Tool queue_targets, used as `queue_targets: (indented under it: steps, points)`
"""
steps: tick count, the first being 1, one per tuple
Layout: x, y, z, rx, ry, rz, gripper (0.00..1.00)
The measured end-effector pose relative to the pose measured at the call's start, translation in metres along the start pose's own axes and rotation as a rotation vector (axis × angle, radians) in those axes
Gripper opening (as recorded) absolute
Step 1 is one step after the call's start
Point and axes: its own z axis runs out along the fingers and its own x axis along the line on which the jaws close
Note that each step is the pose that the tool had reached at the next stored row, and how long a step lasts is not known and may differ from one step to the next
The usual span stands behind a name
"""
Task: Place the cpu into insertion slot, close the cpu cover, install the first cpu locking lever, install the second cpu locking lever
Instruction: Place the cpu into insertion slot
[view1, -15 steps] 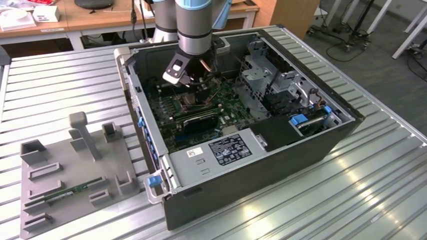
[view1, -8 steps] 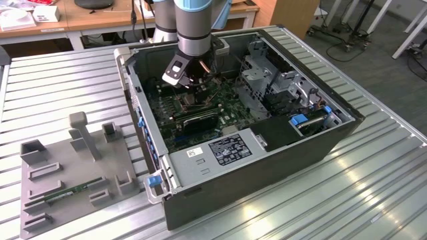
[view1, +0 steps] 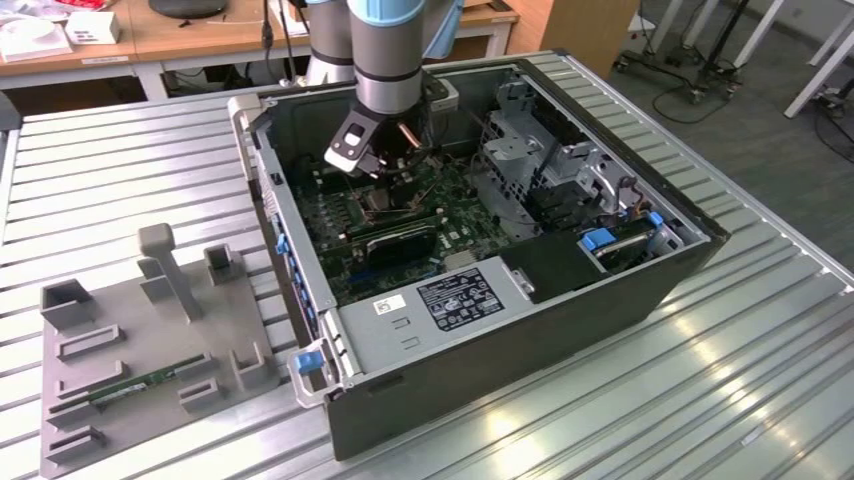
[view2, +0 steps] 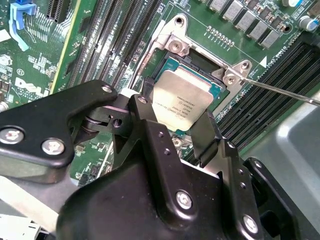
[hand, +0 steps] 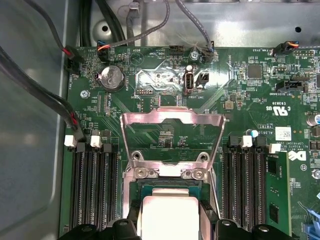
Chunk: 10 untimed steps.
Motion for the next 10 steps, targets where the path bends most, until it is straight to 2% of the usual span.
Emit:
queue_targets:
  steps: [10]
  points:
    - [0.0002, -0.0007, 0.0007, 0.0000, 0.0008, 0.000, 0.54]
